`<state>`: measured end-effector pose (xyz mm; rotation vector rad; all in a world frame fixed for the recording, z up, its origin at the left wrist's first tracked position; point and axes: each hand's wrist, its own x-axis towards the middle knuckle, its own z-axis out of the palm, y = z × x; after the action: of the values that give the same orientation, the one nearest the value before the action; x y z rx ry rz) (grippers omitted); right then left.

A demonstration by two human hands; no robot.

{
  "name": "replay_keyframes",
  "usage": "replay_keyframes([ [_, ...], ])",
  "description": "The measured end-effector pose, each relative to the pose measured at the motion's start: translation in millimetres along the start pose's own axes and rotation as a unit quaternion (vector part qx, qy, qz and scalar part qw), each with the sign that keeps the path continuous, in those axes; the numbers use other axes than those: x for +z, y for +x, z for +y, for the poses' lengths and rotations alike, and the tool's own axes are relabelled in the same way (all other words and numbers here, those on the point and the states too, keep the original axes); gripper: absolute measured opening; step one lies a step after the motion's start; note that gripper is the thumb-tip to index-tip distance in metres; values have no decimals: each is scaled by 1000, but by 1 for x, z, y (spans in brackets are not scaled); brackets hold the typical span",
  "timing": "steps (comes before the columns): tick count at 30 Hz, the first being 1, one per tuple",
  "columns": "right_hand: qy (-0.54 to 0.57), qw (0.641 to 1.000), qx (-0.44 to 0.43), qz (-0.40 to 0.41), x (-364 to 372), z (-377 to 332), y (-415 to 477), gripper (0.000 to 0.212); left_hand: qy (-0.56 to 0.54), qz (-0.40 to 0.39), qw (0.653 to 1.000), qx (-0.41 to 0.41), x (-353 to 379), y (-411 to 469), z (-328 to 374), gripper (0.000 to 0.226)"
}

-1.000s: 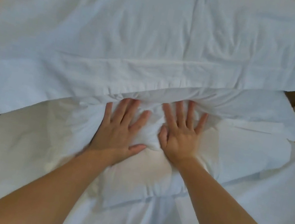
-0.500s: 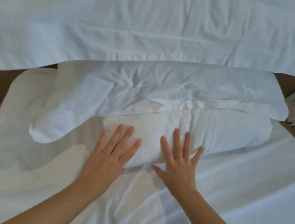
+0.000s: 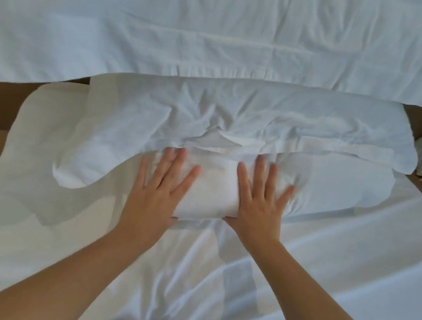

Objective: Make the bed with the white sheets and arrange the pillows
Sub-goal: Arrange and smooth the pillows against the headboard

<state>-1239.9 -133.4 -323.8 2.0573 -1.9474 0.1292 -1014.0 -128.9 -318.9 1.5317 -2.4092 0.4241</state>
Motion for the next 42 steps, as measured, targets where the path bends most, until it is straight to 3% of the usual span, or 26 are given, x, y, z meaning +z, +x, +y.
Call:
replay_keyframes([
  [2,12,1000,2,25,0,-4,-21,139,-146,-17,985,-88,-4,-28,-1,109],
  [3,15,999,-1,32,0,-5,-26,137,-257,-25,954,-151,-7,-33,0,104],
  [5,26,998,-40,33,-6,-17,-39,131,-446,-26,855,-264,-17,-46,1,95],
  [6,29,997,-57,31,-8,-20,-41,126,-491,-19,814,-309,-17,-41,1,84],
  [7,33,996,-73,31,-11,-24,-42,120,-503,-13,795,-338,-19,-35,1,64],
  [9,46,995,-81,26,-19,-33,-43,112,-493,-10,802,-338,-27,-20,-1,27],
  [11,78,994,-65,32,-25,-37,-43,106,-535,-14,783,-317,-36,-9,0,19],
  [13,119,991,-47,34,-29,-39,-47,101,-622,-44,716,-313,-46,-7,0,15],
  [16,114,993,-43,6,-24,-41,-47,103,-739,-114,569,-342,-46,-4,-5,37],
  [17,84,995,-44,-7,-21,-44,-41,107,-752,-125,546,-348,-45,0,-8,43],
  [22,19,994,-46,-97,-13,-46,-5,121,-727,-73,581,-358,-45,17,-18,22],
  [25,31,994,-48,-97,-21,-45,-16,122,-721,-63,588,-362,-42,11,-14,12],
  [27,117,990,-42,-61,-30,-40,-32,103,-725,-74,585,-358,-39,4,-12,15],
  [29,236,971,-44,15,-36,-32,-48,68,-719,-104,596,-342,-38,-4,-12,30],
  [31,309,948,-79,9,-39,-28,-52,47,-682,-132,646,-317,-36,-10,-8,44],
  [34,317,941,-93,-76,-43,-31,-38,50,-603,-123,720,-321,-38,-10,-8,32],
  [38,233,969,-19,-85,-39,-15,-17,54,-553,-141,767,-292,-40,-8,-20,18],
  [42,250,942,185,-126,-41,32,-7,52,-542,-146,774,-292,-39,-10,-23,18],
])
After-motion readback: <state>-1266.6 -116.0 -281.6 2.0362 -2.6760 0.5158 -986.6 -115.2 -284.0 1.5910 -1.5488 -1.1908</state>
